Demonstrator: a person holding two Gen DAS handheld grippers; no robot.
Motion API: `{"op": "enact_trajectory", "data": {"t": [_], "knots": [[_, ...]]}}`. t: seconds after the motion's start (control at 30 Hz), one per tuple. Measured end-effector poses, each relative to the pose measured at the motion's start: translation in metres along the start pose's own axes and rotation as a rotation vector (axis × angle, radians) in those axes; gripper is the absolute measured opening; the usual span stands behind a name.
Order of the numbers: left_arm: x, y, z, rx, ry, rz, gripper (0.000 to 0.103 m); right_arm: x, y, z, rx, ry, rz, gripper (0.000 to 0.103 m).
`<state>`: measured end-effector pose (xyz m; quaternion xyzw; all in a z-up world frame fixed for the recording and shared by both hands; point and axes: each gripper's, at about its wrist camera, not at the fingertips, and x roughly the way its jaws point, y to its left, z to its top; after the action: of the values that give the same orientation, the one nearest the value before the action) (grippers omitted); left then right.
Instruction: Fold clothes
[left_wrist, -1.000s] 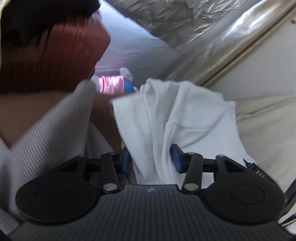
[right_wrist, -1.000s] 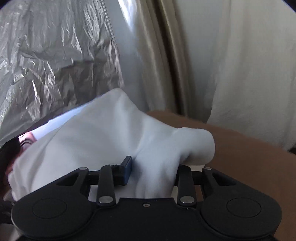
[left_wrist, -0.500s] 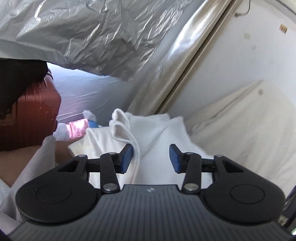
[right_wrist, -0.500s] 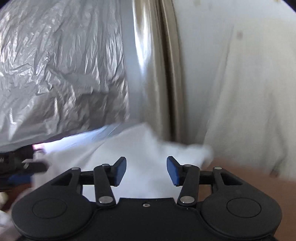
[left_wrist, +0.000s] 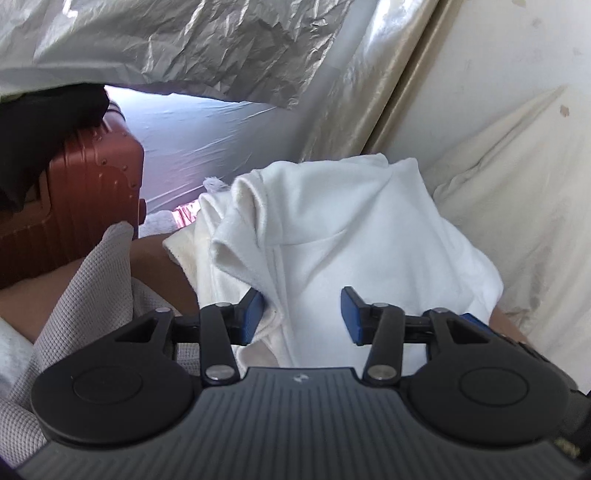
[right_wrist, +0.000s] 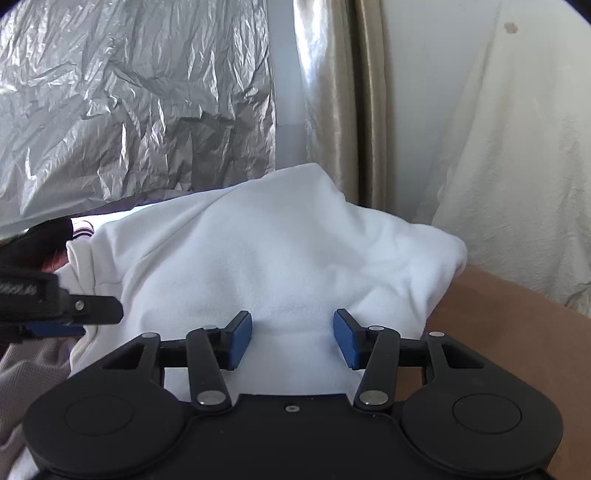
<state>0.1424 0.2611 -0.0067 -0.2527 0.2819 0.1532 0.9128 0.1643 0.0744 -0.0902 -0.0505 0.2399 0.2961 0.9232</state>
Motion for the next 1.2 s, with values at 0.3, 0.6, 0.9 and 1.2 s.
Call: {"op": "enact_trajectory", "data": {"t": [0.3, 0.6, 0.9, 1.2], "knots": [[-0.018, -0.002, 0.006, -0.034, -0.06, 0.0, 0.052, -0.019, 0.005, -0.006, 0.051, -0.014, -0.042, 0.058], [-0.043, -0.021, -0.001, -0.044, -0.098, -0.014, 0.055, -0.048, -0.003, -0.022, 0.16, 0.163, -0.001, 0.088], [-0.079, -0.054, -0.02, 0.061, -0.009, 0.083, 0.072, -0.131, -0.009, -0.015, 0.101, 0.13, -0.037, 0.088], [-0.125, -0.077, -0.049, 0.107, 0.03, 0.056, 0.08, -0.198, -0.026, -0.002, 0.07, 0.134, -0.071, 0.088]]}}
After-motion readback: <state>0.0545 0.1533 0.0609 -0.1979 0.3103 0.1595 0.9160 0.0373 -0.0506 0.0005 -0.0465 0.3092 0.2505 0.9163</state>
